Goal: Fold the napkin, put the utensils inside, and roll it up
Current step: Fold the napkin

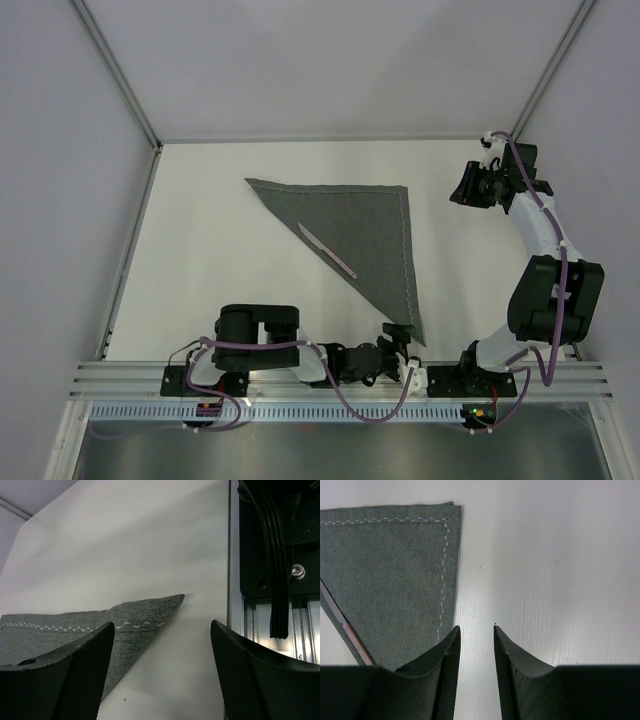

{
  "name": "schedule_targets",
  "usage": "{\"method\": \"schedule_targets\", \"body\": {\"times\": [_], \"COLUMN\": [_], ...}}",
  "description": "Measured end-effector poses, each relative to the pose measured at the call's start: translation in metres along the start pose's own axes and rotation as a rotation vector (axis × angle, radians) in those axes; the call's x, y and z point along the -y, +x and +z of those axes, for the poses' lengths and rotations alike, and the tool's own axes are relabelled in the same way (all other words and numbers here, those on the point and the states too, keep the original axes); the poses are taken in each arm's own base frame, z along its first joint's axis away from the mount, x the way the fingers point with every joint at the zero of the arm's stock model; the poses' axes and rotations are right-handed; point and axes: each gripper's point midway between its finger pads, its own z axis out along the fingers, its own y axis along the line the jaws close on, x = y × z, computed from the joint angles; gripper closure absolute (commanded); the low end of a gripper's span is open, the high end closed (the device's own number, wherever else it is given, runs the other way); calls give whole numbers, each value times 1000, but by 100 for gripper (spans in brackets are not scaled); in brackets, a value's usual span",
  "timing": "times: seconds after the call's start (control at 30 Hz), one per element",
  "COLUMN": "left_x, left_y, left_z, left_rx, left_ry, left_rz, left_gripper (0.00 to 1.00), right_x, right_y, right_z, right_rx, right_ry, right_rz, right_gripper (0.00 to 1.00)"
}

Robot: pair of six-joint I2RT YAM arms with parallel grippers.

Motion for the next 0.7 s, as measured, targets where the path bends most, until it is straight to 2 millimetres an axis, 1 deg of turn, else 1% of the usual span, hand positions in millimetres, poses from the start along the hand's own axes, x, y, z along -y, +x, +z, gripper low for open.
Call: {"method": "schedule_targets", "body": {"times": [0.2,0.27,0.37,0.43,0.5,0.7], "left_x": [0,-1,-1,-1,-1,-1], "left_y": [3,3,5,5,5,6], "left_z": [6,8,10,11,13,18], "left_rx": [-10,-11,-11,-12,-12,-16], "left_ry": [-15,-24,-28,-32,-34,-46], "left_rz": [27,33,41,45,48,64], "left_gripper": [27,32,35,36,39,44], "right_x": [0,0,0,0,-1,-2], "right_y": [3,3,4,4,4,5], "right_z": [1,1,1,1,1,1], "right_rx": [-6,-7,-8,-8,-8,-10], "right_ry": [-1,-3,-4,-5,-7,-14], "right_rz": [3,4,5,6,7,8], "right_gripper": [63,63,63,63,63,64]}}
